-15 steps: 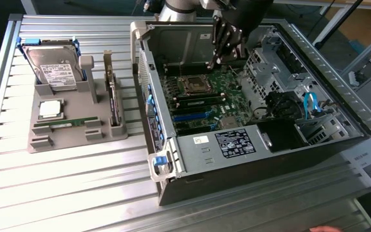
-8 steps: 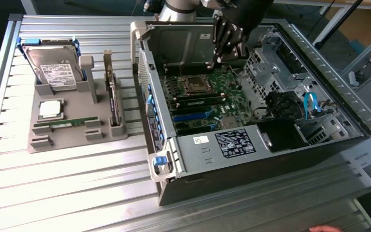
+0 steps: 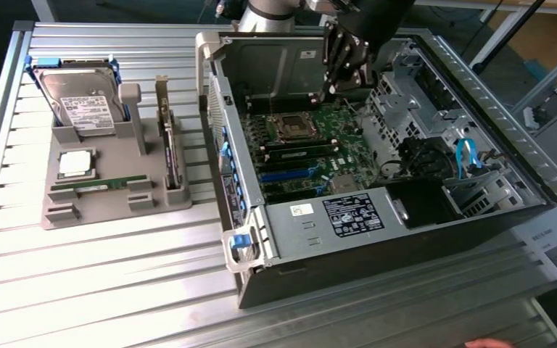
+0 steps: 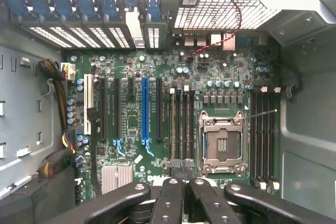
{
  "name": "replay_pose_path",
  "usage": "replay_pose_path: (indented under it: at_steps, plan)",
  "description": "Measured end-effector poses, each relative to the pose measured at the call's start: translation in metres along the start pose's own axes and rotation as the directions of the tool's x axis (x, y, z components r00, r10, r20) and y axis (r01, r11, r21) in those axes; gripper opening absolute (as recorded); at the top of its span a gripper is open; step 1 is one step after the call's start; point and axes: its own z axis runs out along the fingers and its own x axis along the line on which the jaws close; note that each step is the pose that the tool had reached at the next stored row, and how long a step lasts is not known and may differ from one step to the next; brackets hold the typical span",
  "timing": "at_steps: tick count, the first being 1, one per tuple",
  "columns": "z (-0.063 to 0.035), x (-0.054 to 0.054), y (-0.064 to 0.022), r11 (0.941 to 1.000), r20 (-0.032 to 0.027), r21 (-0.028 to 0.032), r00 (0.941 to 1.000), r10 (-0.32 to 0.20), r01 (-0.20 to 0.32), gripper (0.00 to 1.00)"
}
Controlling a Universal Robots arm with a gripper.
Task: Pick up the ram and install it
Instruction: 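Press down the ram until it locks into place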
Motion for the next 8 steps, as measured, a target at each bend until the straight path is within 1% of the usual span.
replay_pose_path:
  at_steps: [8]
  plan:
    - [-0.0007,0.0000,-0.0095,1.0000,-0.0001,0.0000,1.0000,0.000,0.000,0.10]
